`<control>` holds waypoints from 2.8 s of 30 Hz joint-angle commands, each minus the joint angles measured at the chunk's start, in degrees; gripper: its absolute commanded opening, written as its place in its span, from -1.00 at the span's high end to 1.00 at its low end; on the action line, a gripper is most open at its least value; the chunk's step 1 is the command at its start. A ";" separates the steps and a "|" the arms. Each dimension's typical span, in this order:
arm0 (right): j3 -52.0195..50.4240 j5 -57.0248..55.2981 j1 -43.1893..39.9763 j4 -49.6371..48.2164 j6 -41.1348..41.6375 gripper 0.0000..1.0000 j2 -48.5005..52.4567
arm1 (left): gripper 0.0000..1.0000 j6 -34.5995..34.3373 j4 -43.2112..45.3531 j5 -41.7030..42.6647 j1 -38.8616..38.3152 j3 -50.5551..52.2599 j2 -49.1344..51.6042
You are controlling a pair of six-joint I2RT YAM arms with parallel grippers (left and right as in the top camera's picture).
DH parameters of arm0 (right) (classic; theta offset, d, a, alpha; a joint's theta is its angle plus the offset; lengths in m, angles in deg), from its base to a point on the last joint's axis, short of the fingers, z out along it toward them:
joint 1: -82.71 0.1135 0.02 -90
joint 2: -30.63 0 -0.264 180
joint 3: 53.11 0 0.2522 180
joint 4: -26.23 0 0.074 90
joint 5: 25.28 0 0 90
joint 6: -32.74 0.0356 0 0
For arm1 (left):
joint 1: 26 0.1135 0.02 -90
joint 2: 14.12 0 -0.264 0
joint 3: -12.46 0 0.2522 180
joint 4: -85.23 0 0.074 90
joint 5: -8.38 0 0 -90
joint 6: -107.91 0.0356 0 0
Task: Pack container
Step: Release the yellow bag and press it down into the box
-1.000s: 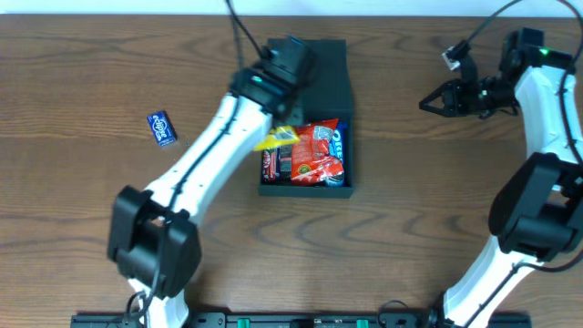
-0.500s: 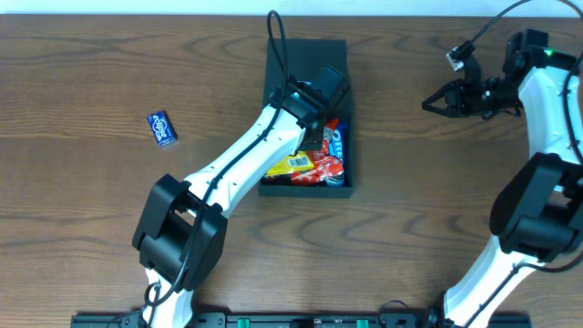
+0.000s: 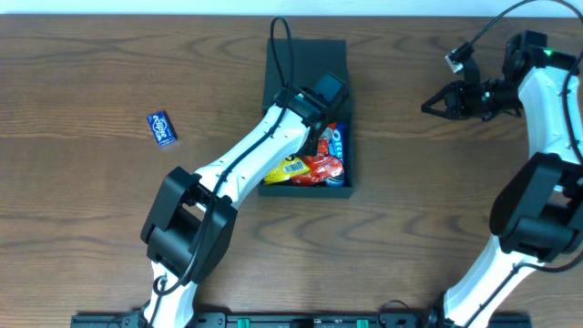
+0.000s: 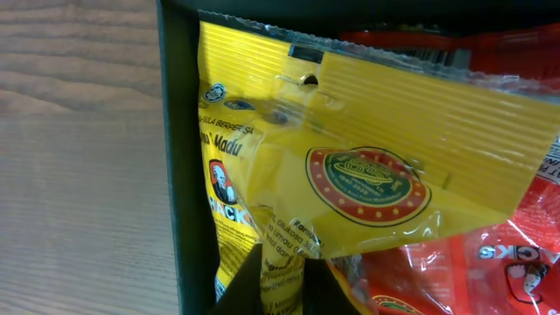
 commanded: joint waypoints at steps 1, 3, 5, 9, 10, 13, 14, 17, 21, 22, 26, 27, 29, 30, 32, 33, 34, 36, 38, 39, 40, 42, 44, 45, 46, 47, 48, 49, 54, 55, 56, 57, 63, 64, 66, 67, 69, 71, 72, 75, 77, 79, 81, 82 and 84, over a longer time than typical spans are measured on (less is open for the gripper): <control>1.11 1.07 -0.20 0.07 0.61 0.97 -0.22 | -0.18 0.85 -0.28 -2.58 0.24 -0.50 1.01; 1.11 1.07 -0.20 0.07 0.61 0.97 -0.22 | -0.29 2.75 -0.28 -2.58 0.24 -0.98 0.50; 1.11 1.07 -0.20 0.07 0.61 0.97 -0.22 | -0.35 4.26 -0.44 -2.58 0.24 -2.21 -0.39; 1.11 1.07 -0.20 0.20 0.61 0.97 -0.22 | -0.36 7.67 -0.57 -2.58 0.24 -6.54 -3.63; 1.11 1.07 -0.20 0.26 0.61 0.97 -0.22 | -0.36 8.24 -0.39 -2.58 0.24 -7.17 -4.48; 1.11 1.07 -0.20 0.33 0.61 0.97 -0.22 | -0.33 9.33 0.59 -2.58 0.24 -7.82 -6.95; 1.11 1.05 -0.20 0.35 0.61 0.97 -0.22 | -0.15 9.66 0.83 -2.56 0.24 -7.82 -7.39; 1.11 1.05 -0.20 0.48 0.61 0.97 -0.22 | 0.77 8.94 0.83 -2.56 0.26 -6.99 -7.06; 1.11 1.07 -0.20 0.50 0.61 0.97 -0.22 | 0.88 7.52 0.81 -2.58 0.28 -5.29 -4.11; 1.11 1.05 -0.20 0.52 0.61 0.97 -0.22 | 0.88 7.52 0.83 -2.62 0.28 -5.05 -2.86; 1.11 1.03 -0.22 1.07 0.59 0.97 -0.22 | 0.88 7.48 0.57 -3.17 0.17 -4.96 3.50; 1.11 1.01 -0.22 1.20 0.57 0.97 -0.22 | 0.88 7.02 0.33 -3.15 0.17 -4.94 4.66; 1.11 0.55 -0.22 1.38 0.59 0.97 -0.22 | 0.88 6.47 -0.17 -3.04 0.17 -4.94 6.75; 1.11 0.15 -0.22 1.40 0.61 0.98 -0.22 | 0.88 6.47 -0.35 -2.73 0.17 -4.96 7.87; 1.11 -0.46 -0.22 1.38 0.61 0.97 -0.22 | 0.88 6.49 -0.28 -0.92 0.17 -4.96 10.08; 1.11 -0.46 -0.22 1.36 0.61 0.97 -0.22 | 0.88 6.51 -0.26 0.07 0.17 -4.96 10.69; 1.11 -0.48 -0.22 1.33 0.61 0.97 -0.22 | 0.88 6.51 -0.31 0.70 0.17 -4.96 11.30; 1.11 -0.48 -0.22 1.29 0.59 0.97 -0.22 | 0.88 6.71 -0.35 0.92 0.17 -4.94 11.78; 1.11 -0.52 -0.22 1.11 0.59 0.97 -0.22 | 0.88 6.73 -0.35 0.57 0.17 -5.03 11.65; 1.11 -0.66 -0.20 1.01 0.59 0.97 -0.22 | 0.89 6.78 -0.44 0.35 0.20 -5.11 11.41; 1.11 -0.66 -0.22 0.87 0.59 0.97 -0.22 | 0.89 6.82 -0.55 0.24 0.24 -5.31 11.10; 1.11 -0.66 -0.20 0.76 0.59 0.97 -0.22 | 0.89 7.15 -0.57 0.00 0.33 -5.51 10.21; 1.11 -0.66 -0.22 0.72 0.59 0.97 -0.22 | 0.89 7.15 -0.94 -0.20 0.33 -6.12 8.37; 1.11 -0.66 -0.22 0.70 0.59 0.97 -0.22 | 0.88 7.15 -1.14 -0.46 0.33 -6.54 7.28; 1.11 -0.66 -0.22 0.66 0.59 0.97 -0.22 | 0.89 7.15 -1.31 -0.76 0.33 -6.88 6.19; 1.11 -0.66 -0.22 0.66 0.59 0.97 -0.22 | 0.89 7.15 -1.42 -1.25 0.33 -7.17 5.05; 1.11 -0.66 -0.22 0.63 0.59 0.97 -0.22 | 0.88 7.15 -1.40 -1.55 0.33 -7.28 3.54; 1.11 -0.66 -0.22 0.59 0.59 0.97 -0.22 | 0.89 7.15 -1.38 -1.51 0.33 -7.28 2.10; 1.11 -0.66 -0.20 0.26 0.59 0.97 -0.22 | 0.88 7.15 -2.73 -1.46 -0.98 -7.28 -3.63; 1.11 -0.66 -0.22 0.24 0.59 0.97 -0.22 | 0.88 7.10 -3.61 -1.38 -1.31 -7.08 -3.43; 1.11 -0.66 -0.20 0.24 0.59 0.97 -0.22 | 0.88 7.13 -4.50 -1.18 -1.68 -6.51 -2.80; 1.11 -0.66 -0.20 0.24 0.59 0.98 -0.22 | 0.88 7.10 -5.29 -0.79 -1.75 -6.05 -2.16; 1.11 -0.66 -0.22 0.24 0.57 0.97 -0.22 | 0.88 9.97 -5.07 6.27 -2.03 -2.58 0.17; 1.11 -0.68 -0.20 0.22 0.59 0.97 -0.22 | 0.88 10.71 -4.28 7.34 -2.08 -1.49 0.17; 1.11 -0.66 -0.20 0.26 0.59 0.97 -0.22 | 0.88 11.04 -3.06 8.07 -2.08 0.83 0.17; 1.11 -0.66 -0.20 0.26 0.59 0.98 -0.22 | 0.88 11.04 -2.49 8.07 -2.08 1.90 0.17; 1.11 -0.66 -0.20 0.26 0.61 0.97 -0.22 | 0.88 11.10 -1.07 8.09 -2.08 4.35 0.20; 1.11 -0.66 -0.20 0.35 0.61 0.97 -0.22 | 0.88 11.54 0.28 8.07 -2.08 6.60 0.20; 1.11 -0.66 -0.20 0.44 0.61 0.97 -0.22 | 0.88 11.74 0.72 8.09 -2.08 7.41 0.20; 1.11 -0.66 -0.20 0.55 0.61 0.97 -0.22 | 0.89 12.61 1.22 8.00 -1.97 8.02 0.20; 1.11 -0.63 -0.20 0.68 0.61 0.97 -0.22 | 0.89 13.18 0.90 6.38 -1.90 7.67 0.17; 1.11 -0.66 -0.20 0.94 0.61 0.97 -0.22 | 0.89 13.20 -0.57 3.56 -1.90 6.54 0.15; 1.11 -0.66 -0.20 0.96 0.61 0.97 -0.22 | 0.89 13.20 -2.62 0.04 -1.90 4.61 0.15; 1.11 -0.66 -0.20 0.96 0.61 0.98 -0.22 | 0.88 13.20 -3.87 -1.79 -1.90 3.19 0.15; 1.11 -0.66 -0.20 0.96 0.61 0.97 -0.22 | 0.88 13.20 -6.64 -5.07 -1.88 -0.63 0.15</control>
